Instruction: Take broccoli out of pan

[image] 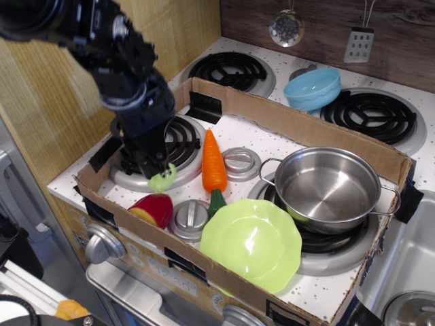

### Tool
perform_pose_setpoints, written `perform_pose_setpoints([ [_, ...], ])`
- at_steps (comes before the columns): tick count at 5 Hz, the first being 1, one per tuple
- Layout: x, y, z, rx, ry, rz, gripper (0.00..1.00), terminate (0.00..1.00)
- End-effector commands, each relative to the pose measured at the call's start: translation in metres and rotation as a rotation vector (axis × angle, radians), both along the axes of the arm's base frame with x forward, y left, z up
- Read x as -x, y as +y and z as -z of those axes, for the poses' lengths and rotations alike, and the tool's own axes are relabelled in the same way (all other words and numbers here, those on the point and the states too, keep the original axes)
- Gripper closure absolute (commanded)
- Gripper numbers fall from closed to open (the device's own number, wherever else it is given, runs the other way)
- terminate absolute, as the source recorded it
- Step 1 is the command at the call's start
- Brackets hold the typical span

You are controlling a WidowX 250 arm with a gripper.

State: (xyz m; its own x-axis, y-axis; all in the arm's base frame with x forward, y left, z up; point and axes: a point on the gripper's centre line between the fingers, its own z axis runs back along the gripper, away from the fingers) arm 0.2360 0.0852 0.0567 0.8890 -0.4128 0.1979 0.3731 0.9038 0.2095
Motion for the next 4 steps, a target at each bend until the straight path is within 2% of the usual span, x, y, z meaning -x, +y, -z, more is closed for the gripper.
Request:
perform_pose_setpoints([
  [1,-0.011,-0.008,-0.039,-0.082,-0.052,0.019,0.00,0.00],
  [3,-0.021,-0.011,-0.070,-0.105,-0.042,0.035,0.00,0.00],
  [4,-0.021,-0.011,-0.070,-0.105,-0.042,0.035,0.00,0.00],
])
